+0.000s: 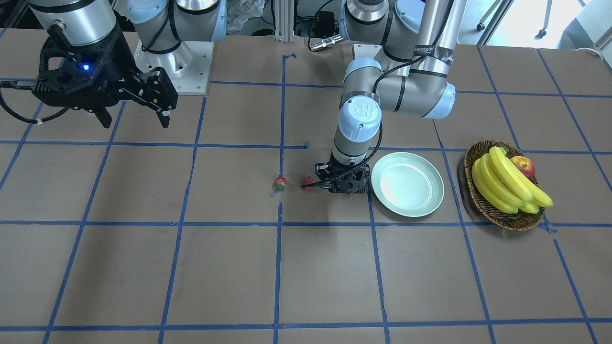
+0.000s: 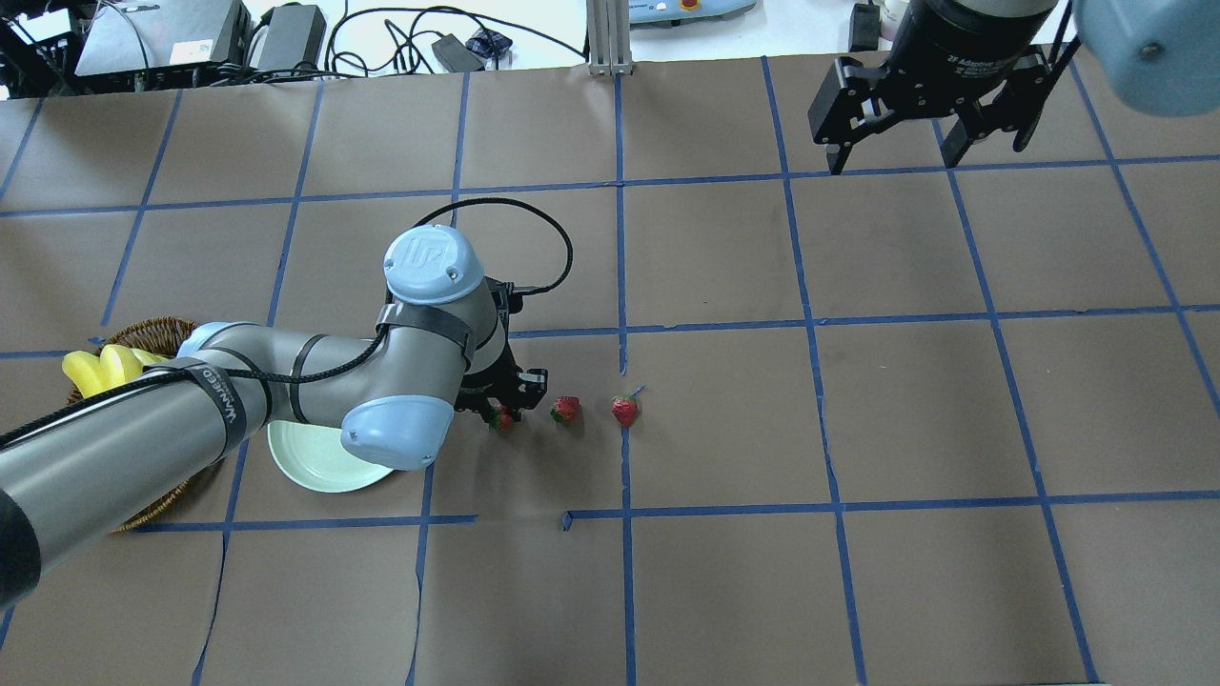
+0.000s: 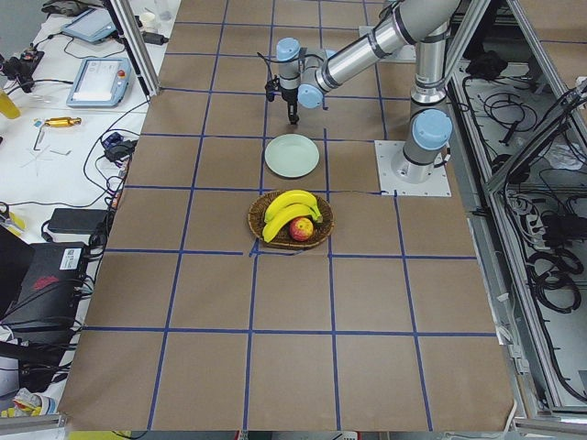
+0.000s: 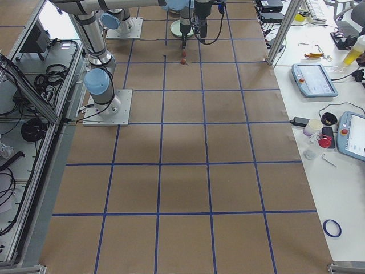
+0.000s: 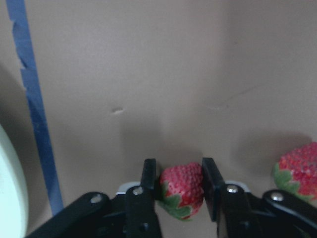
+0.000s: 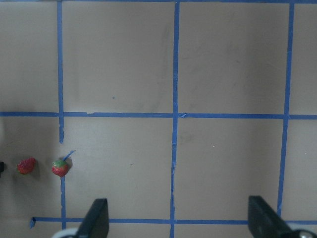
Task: Collect all strawberries into plate
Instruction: 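Reach the left gripper to the strawberry nearest the plate and grasp it, then drop the strawberry onto the plate with the left gripper, then grasp the next strawberry with the left gripper, then carry it onto the plate and open the left gripper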
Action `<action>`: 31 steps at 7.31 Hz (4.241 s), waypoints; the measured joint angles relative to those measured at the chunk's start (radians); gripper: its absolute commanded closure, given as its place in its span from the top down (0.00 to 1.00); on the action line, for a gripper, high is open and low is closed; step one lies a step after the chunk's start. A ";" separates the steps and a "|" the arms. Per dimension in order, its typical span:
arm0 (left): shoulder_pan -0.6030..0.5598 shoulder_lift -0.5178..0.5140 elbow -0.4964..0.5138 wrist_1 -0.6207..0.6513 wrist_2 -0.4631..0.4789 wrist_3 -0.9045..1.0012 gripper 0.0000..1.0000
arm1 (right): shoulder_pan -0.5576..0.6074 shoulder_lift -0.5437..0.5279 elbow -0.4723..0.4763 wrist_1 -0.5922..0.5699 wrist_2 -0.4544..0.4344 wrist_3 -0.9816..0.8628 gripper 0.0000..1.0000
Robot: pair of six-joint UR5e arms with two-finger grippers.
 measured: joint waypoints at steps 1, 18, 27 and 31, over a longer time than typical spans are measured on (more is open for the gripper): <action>0.015 0.020 0.020 -0.020 0.057 0.048 0.00 | 0.000 0.000 0.000 0.000 0.000 0.000 1.00; -0.133 -0.080 0.060 0.066 -0.078 -0.264 0.32 | 0.000 -0.002 -0.002 0.006 0.000 0.002 1.00; 0.132 0.029 0.056 -0.107 0.140 0.128 0.09 | 0.000 -0.001 -0.005 0.005 0.000 0.002 1.00; 0.218 0.067 -0.031 -0.121 0.125 0.226 1.00 | 0.000 -0.001 -0.005 0.006 0.000 0.003 1.00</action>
